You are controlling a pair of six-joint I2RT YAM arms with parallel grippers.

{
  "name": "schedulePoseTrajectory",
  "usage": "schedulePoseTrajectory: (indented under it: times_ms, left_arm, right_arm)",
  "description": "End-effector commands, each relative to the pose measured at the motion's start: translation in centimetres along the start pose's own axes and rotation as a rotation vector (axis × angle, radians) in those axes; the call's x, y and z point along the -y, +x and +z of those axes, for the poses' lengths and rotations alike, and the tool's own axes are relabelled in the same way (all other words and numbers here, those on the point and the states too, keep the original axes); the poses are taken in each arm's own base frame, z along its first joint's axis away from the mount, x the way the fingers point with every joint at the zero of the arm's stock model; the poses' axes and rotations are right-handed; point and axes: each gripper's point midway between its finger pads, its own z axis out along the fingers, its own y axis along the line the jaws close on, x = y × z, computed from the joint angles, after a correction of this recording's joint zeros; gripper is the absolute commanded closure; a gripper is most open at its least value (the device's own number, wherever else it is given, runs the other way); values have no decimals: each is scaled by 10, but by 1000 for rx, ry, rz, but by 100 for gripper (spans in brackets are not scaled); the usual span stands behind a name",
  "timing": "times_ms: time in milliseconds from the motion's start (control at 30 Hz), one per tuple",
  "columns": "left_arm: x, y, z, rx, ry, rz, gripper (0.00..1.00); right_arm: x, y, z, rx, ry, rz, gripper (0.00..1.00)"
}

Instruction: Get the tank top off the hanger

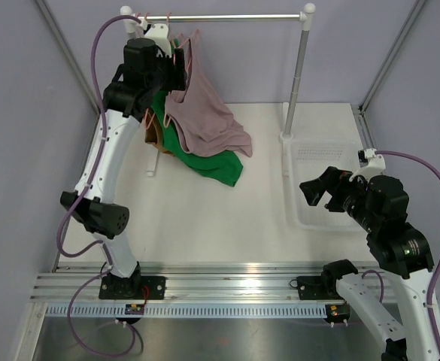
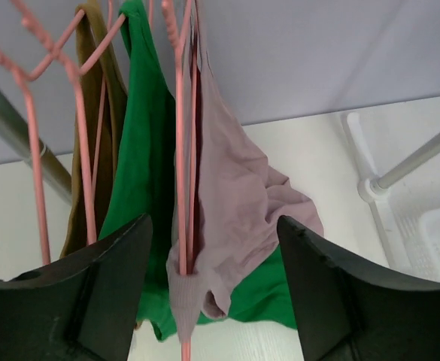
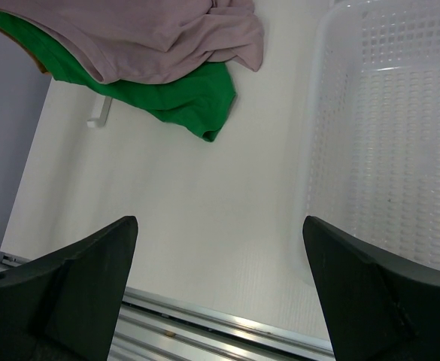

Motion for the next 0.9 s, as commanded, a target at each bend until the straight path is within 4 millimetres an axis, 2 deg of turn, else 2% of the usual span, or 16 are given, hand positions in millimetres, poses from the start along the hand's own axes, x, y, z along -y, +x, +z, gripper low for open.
schedulePoseTrajectory:
  times_ms: [0,33,100,133,200,233,267,367,433,467,867]
  left_arm:
    - [-9,-13,15,24,-53,55,32]
    - [-12,-4,26,4,-68,60,34]
    - [-17,2,34,-7,-77,49,38]
    - [-17,9,41,-26,-74,47,44]
    - [-19,16,48,-43,-78,49,46]
    - [-19,19,52,-52,-76,50,58]
    - [-17,19,52,-51,-68,51,66]
    - [-14,8,46,-20,-53,41,84]
    - [-12,-1,40,10,-44,34,90]
    - [-10,-9,35,31,-39,30,100]
    - [8,-56,-10,140,37,-21,100]
  right_arm:
    - [-8,-3,-1,11,-44,-10,0]
    - [-8,-3,-1,12,-46,-13,1]
    - [-8,-2,-1,9,-48,-13,1]
    - [-9,-2,-2,12,-50,-13,0]
    - [-8,-2,-2,14,-48,-14,1]
    - [-8,-2,-1,12,-48,-16,0]
    - [-9,-3,-2,14,-49,-16,1]
    - [-9,-4,-2,17,-50,-18,1]
    - [-10,-5,-1,19,-53,-17,1]
    - [-11,-5,-2,18,-58,-14,0]
    - [-13,-4,3,6,-71,-10,0]
